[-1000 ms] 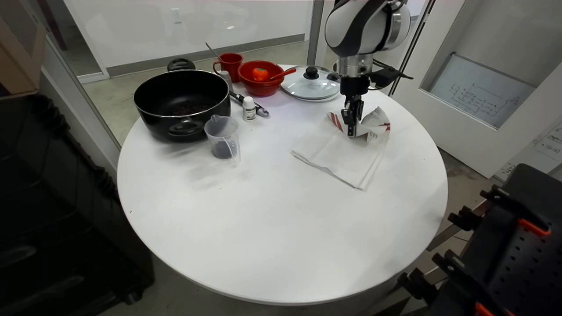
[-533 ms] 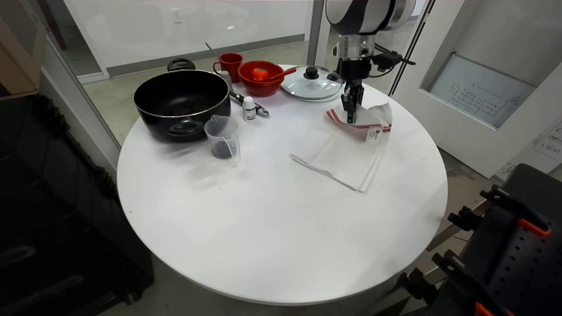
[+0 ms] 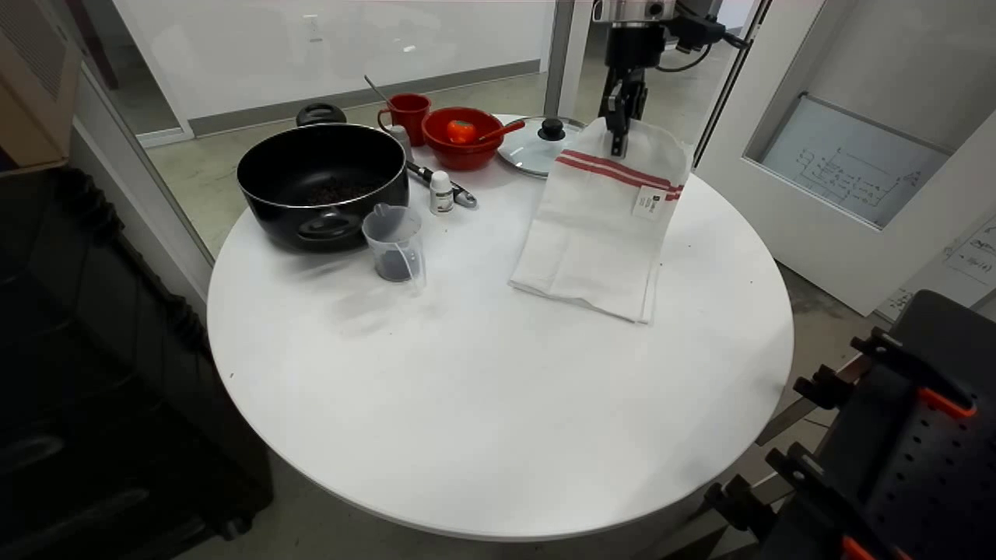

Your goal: Fold the cloth in half

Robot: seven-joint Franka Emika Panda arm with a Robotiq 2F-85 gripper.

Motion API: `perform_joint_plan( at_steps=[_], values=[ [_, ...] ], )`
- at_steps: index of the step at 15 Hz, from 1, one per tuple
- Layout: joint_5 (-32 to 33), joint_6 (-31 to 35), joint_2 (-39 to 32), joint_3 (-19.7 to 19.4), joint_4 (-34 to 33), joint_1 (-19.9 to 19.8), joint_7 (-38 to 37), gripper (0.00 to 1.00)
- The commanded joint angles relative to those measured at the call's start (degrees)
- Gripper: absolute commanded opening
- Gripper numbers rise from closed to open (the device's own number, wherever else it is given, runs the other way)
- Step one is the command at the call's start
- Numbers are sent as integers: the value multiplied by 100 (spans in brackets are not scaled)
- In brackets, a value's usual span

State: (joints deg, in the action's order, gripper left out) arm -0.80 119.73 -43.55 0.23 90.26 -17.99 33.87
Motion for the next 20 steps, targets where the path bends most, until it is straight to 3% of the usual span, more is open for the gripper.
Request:
perform_joint_plan(
  at_steps=[1, 8, 19, 20],
  values=[
    [-108, -140, 190, 5, -65, -40, -43, 2],
    [83, 99, 340, -32, 262, 95, -12, 2],
    [1103, 1646, 760, 54, 2675, 864, -72, 2],
    [1168, 1790, 791, 53, 2823, 895, -84, 24]
  ],
)
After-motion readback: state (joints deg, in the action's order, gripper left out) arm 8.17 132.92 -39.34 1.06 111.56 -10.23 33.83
